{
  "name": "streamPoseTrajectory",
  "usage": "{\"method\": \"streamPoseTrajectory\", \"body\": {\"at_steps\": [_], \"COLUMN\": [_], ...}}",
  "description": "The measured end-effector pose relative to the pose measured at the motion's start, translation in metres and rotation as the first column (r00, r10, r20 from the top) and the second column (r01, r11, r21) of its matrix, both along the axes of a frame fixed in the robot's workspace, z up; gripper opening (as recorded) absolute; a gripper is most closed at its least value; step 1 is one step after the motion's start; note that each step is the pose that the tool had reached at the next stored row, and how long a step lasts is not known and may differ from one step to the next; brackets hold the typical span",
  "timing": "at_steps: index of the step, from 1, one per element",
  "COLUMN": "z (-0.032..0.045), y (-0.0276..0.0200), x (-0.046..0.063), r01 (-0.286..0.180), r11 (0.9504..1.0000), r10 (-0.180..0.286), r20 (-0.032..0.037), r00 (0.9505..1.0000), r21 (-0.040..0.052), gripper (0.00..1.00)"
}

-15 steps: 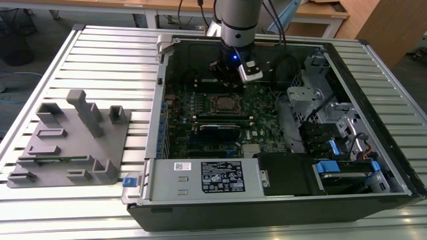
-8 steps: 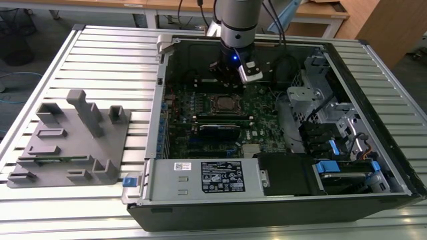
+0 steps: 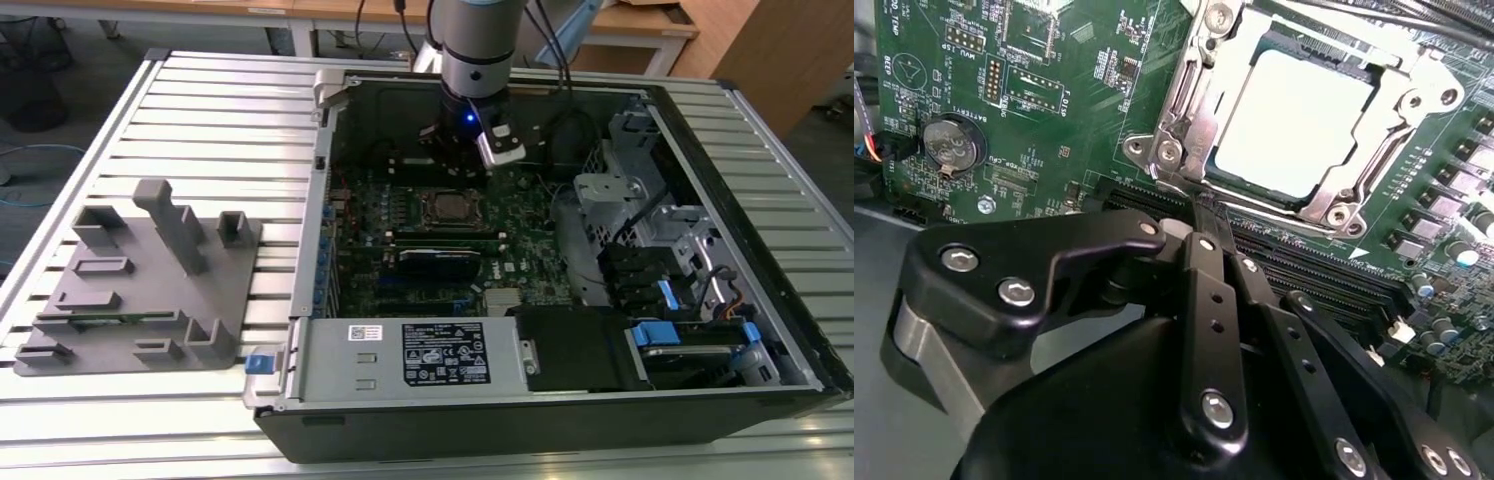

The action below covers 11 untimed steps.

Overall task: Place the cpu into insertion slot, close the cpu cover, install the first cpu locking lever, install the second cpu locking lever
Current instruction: 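Install the first cpu locking lever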

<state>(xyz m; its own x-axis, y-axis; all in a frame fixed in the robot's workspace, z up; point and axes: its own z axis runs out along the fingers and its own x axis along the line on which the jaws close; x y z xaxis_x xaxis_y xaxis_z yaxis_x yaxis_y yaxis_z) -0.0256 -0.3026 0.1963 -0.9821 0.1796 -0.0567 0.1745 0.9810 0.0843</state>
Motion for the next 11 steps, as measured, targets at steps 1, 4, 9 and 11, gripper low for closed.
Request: {"method": "streamPoseTrajectory", "body": {"at_steps": [1,4,9,11], "z": [-0.0002,-0.0002,0.0001,0.0009], "y": [-0.0002,-0.0005,-0.0004,-0.0004], "x": [-0.0001,-0.0002,-0.0002,-0.0001], "r01": [0.000,0.000,0.000,0.000], "r11": [1.0000,1.0000,0.9999,0.9999], "r10": [0.000,0.000,0.000,0.000], "r20": [0.0002,0.0007,0.0009,0.0010], "r00": [1.0000,1.0000,1.0000,1.0000], "r21": [-0.0006,-0.0009,0.0113,0.0120], "gripper": [0.10,0.10,0.10,0.10]}}
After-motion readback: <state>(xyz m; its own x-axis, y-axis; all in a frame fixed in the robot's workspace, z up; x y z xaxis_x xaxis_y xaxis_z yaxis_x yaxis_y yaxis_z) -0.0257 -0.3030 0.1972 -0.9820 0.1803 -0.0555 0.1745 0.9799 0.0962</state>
